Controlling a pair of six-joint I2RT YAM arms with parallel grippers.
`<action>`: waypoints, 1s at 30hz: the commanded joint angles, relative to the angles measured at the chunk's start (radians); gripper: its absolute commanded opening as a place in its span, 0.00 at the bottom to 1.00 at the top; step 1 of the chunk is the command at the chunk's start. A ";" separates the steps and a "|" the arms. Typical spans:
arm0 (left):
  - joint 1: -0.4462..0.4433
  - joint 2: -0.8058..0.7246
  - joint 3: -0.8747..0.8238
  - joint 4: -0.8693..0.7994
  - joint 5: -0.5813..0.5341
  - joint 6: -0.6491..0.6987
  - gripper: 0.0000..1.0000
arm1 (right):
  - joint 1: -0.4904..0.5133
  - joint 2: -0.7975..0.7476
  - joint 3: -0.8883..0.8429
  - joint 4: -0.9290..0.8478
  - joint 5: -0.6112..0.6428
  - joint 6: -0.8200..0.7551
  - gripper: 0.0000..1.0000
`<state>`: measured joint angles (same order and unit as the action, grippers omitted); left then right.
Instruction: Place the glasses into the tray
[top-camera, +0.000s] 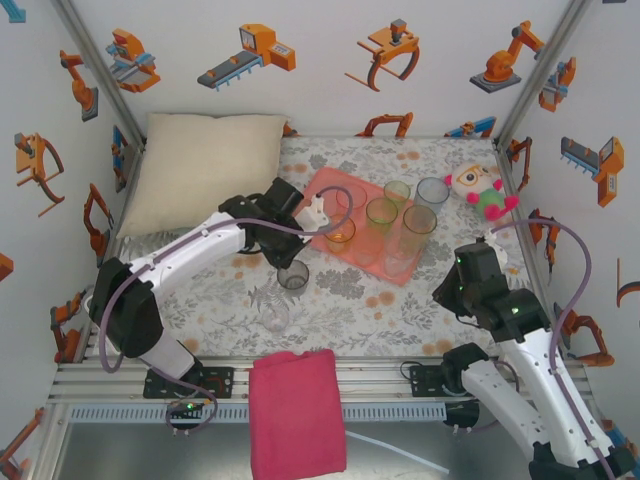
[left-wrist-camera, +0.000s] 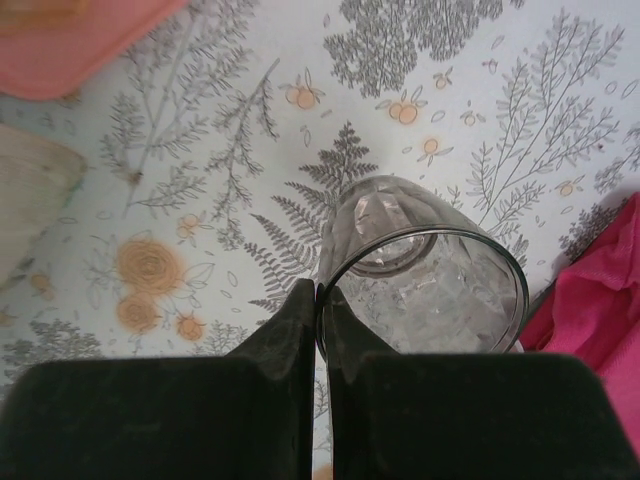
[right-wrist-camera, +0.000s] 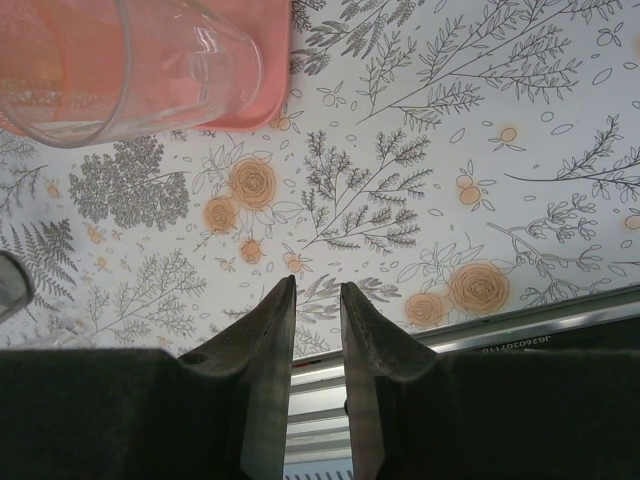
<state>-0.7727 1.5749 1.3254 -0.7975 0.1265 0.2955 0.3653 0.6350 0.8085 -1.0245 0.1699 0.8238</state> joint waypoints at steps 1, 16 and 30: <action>-0.003 -0.034 0.104 -0.070 -0.017 0.000 0.11 | 0.008 0.009 0.003 0.000 0.012 0.008 0.28; 0.093 0.192 0.522 -0.040 -0.016 0.048 0.13 | 0.008 0.019 0.017 -0.005 0.015 0.003 0.28; 0.153 0.513 0.913 -0.046 -0.002 0.010 0.13 | 0.008 0.019 0.005 -0.013 0.022 0.006 0.28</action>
<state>-0.6254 2.0510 2.1731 -0.8371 0.1020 0.3241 0.3653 0.6525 0.8089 -1.0252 0.1734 0.8234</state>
